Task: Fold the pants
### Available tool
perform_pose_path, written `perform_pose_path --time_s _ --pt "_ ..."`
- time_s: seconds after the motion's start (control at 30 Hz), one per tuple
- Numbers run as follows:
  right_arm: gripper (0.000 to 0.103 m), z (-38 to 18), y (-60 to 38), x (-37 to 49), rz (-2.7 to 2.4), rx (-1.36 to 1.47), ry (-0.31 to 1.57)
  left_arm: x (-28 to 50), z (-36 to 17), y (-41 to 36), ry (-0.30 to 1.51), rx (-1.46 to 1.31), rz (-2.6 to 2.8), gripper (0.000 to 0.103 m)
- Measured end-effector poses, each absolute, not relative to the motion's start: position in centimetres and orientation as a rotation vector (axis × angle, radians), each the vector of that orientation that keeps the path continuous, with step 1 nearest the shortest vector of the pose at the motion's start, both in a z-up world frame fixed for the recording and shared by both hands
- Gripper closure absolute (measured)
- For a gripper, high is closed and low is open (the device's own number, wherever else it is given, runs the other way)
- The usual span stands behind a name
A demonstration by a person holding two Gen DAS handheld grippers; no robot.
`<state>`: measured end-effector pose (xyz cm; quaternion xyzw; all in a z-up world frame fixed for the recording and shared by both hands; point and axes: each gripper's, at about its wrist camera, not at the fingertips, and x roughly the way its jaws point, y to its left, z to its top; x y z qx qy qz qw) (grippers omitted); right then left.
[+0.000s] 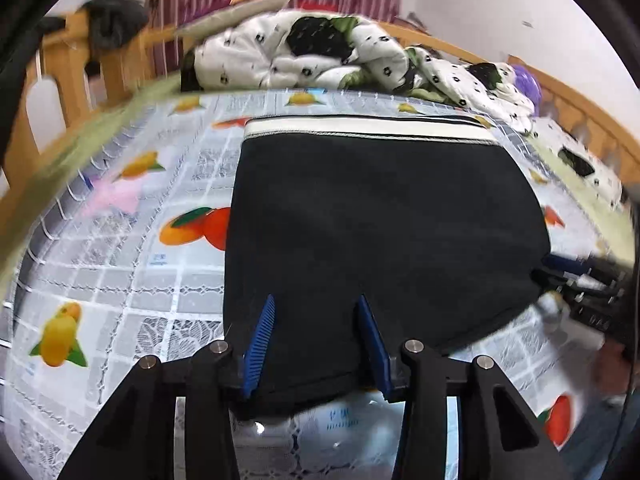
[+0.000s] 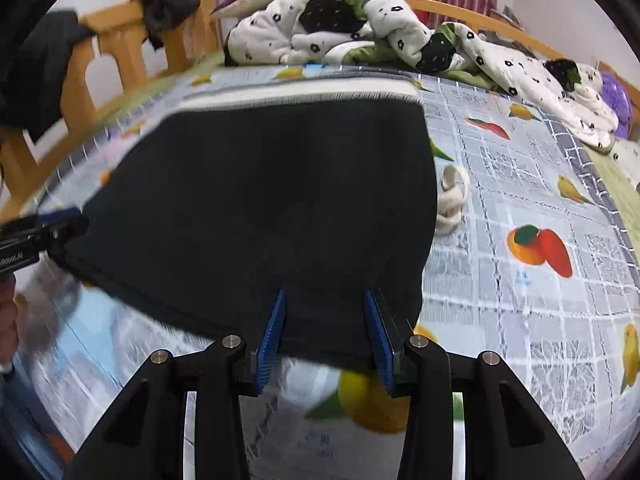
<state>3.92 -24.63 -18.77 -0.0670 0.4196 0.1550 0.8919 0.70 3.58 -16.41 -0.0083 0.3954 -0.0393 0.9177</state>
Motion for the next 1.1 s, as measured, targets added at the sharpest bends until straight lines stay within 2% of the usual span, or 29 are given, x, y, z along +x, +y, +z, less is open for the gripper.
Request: perform_pose_path --time_s 0.17,0.33,0.37,0.4,0.43,0.53,0.63,0.7,0.8,0.83,0.97,1.03,1.1 --pt "0.062 -17.6 -26.2 3.0 0.339 -0.082 0.888 1.1 -14.5 5.2 0.904 -0.163 -0.115 0.058" --pt "0.062 -13.6 -28.6 3.3 0.233 0.038 0.890 1.5 -11.3 5.0 0.871 -0.128 -0.066 0.057" --pt "0.062 -12.6 -28.7 3.4 0.223 0.044 0.879 1.9 -10.4 4.7 0.870 -0.121 -0.070 0.054" --pt "0.062 -11.2 -28.7 3.6 0.210 0.047 0.863 2.4 -9.3 4.3 0.864 -0.119 -0.091 0.045" --pt "0.061 -9.8 -28.7 3.9 0.210 0.049 0.833 3.2 -8.0 3.8 0.854 -0.117 -0.115 0.040" --pt "0.058 -6.3 -28.2 5.3 0.205 0.035 0.771 5.3 -5.5 2.7 0.794 -0.060 -0.114 0.040" --pt "0.058 -4.9 -26.6 8.4 0.239 0.013 0.733 7.2 -5.4 2.4 0.714 0.035 -0.071 0.038" --pt "0.058 -5.5 -25.1 11.1 0.239 -0.066 0.727 8.9 -6.7 3.0 0.708 0.007 -0.047 0.038" --pt "0.059 -7.6 -23.7 14.6 0.236 -0.087 0.740 12.7 -9.8 4.1 0.820 -0.085 -0.077 0.039" --pt "0.064 -8.7 -23.3 16.1 0.257 -0.073 0.755 14.1 -10.9 4.2 0.855 -0.076 -0.073 0.039" --pt "0.067 -12.7 -22.5 19.5 0.265 -0.119 0.801 17.3 -14.4 4.1 0.910 0.012 -0.023 0.040" --pt "0.067 -15.4 -22.6 21.0 0.255 -0.123 0.843 18.5 -16.1 5.0 0.962 -0.045 -0.060 0.034" --pt "0.067 -15.2 -22.0 21.3 0.252 -0.156 0.825 19.1 -16.1 6.3 0.982 -0.147 -0.086 0.034"
